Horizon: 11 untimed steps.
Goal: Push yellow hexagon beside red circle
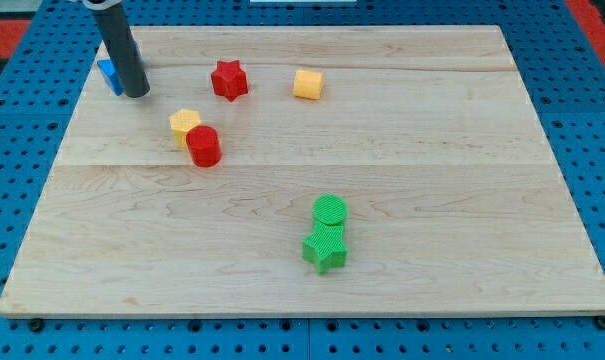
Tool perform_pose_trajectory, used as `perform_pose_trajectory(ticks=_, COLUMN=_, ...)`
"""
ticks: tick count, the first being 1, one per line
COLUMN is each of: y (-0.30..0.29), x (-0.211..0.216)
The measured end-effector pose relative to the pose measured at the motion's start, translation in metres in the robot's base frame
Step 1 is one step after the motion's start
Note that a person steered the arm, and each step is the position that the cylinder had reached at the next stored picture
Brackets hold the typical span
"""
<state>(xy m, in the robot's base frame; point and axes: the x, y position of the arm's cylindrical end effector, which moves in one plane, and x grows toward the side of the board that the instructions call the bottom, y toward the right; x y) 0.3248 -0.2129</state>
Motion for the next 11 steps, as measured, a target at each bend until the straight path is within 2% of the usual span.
perform_pose_trajectory(ticks=3, y=0.014, x=0.018)
perform_pose_trajectory(ticks=6, y=0.103, x=0.078)
perform_pose_trajectory(ticks=8, y=0.161, x=0.085)
perform_pose_trajectory(ticks=9, y=0.161, x=0.099)
perform_pose_trajectory(ticks=10, y=0.132, x=0.105)
perform_pose_trajectory(ticks=11, y=0.078, x=0.12)
